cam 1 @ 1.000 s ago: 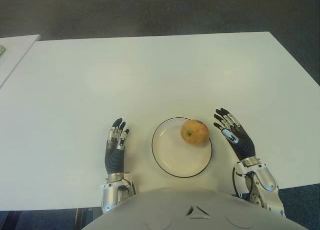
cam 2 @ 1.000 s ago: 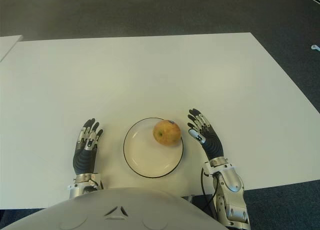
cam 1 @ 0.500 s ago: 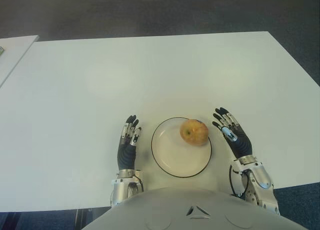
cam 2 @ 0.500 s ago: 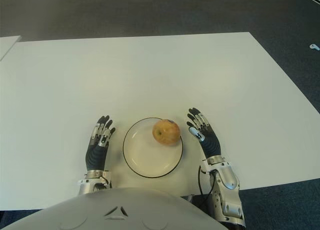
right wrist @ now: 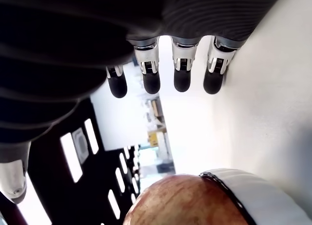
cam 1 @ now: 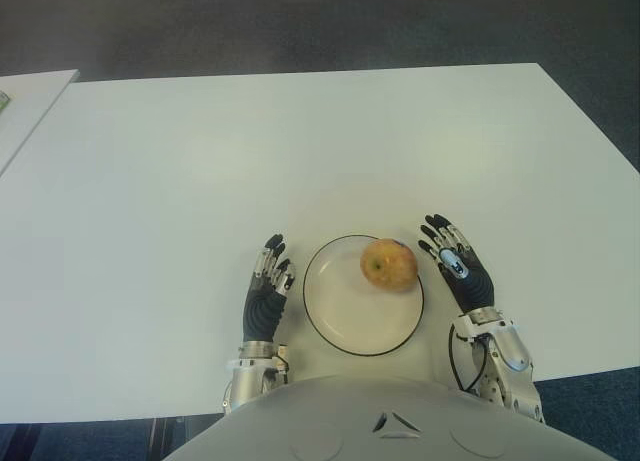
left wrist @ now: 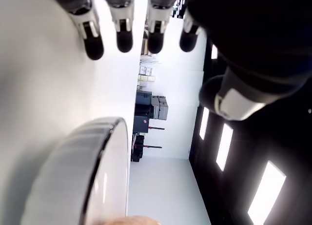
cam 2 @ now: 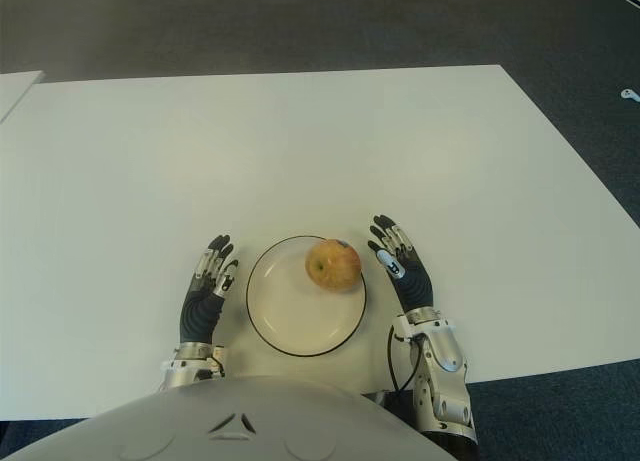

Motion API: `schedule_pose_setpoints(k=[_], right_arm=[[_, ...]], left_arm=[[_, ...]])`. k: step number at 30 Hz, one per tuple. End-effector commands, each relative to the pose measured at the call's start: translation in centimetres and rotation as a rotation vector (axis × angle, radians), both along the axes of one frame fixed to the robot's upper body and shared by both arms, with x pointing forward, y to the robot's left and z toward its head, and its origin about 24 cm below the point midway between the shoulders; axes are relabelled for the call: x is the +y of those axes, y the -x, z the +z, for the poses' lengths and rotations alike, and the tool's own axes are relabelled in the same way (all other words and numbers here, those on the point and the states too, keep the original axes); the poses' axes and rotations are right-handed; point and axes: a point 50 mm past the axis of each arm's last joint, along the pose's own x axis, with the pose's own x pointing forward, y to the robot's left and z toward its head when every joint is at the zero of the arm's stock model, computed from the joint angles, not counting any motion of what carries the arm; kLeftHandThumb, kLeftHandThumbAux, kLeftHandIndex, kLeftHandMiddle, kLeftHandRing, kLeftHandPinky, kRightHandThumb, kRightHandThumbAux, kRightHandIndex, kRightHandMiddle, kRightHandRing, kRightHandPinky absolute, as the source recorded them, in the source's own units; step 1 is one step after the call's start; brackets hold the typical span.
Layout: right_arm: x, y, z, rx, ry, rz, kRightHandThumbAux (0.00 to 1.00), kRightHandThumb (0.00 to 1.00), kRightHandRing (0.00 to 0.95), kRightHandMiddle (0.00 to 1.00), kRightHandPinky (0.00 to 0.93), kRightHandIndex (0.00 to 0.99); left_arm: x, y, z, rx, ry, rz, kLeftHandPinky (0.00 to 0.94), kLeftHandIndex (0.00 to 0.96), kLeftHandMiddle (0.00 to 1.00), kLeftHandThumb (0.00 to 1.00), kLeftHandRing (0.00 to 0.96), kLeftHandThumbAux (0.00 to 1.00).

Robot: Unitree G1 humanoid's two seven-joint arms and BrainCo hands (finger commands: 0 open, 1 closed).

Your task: Put the apples into the plate.

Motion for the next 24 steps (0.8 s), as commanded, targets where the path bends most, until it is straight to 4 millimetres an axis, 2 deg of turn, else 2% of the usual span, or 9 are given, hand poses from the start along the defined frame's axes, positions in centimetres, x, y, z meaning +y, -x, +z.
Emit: schedule_pose_setpoints(k=[1, 4, 9, 14, 17, 20, 24], right_arm=[[0.1, -0.1, -0.6, 0.008, -0.010, -0.025, 0.557, 0.207, 0.037, 0.076, 0.067, 0.095], [0.1, -0.2, -0.9, 0.011, -0.020, -0.026, 0.568, 0.208, 0.051, 0.085, 0.094, 0.095], [0.4, -0.3, -1.3, 0.007, -0.021, -0.020, 0.571, 0.211, 0.075, 0.105, 0.110, 0.093], [0.7, -0.3, -1.4, 0.003, -0.019, -0.027, 0.577, 0.207, 0.056, 0.089, 0.057, 0.084], [0.9, -0.2, -1.5, 0.004, -0.025, -0.043, 0.580, 0.205, 0.046, 0.081, 0.040, 0.081], [1.1, -0.1, -1.5, 0.005, -0.038, -0.064, 0.580, 0.212, 0.029, 0.070, 0.030, 0.078], [1.4, 0.1, -1.7, 0.011, -0.067, -0.092, 0.575, 0.222, 0.020, 0.064, 0.026, 0.080]], left_arm=[[-0.1, 0.2, 1.1, -0.020, 0.039, 0.051, 0.049, 0.059, 0.056, 0.073, 0.039, 0.536], [-0.3, 0.2, 2.1, -0.053, 0.094, 0.070, 0.054, 0.067, 0.065, 0.104, 0.044, 0.520], [-0.1, 0.1, 1.5, -0.075, 0.134, 0.086, 0.052, 0.072, 0.071, 0.143, 0.048, 0.516], [-0.1, 0.0, 1.7, -0.117, 0.169, 0.106, 0.119, 0.107, 0.104, 0.178, 0.086, 0.521], [0.2, 0.1, 1.2, -0.110, 0.165, 0.107, 0.125, 0.116, 0.112, 0.188, 0.096, 0.522], [0.9, 0.1, 0.5, -0.089, 0.136, 0.099, 0.071, 0.101, 0.098, 0.176, 0.078, 0.515], [1.8, 0.2, -0.1, -0.076, 0.097, 0.086, 0.045, 0.084, 0.080, 0.159, 0.058, 0.506]])
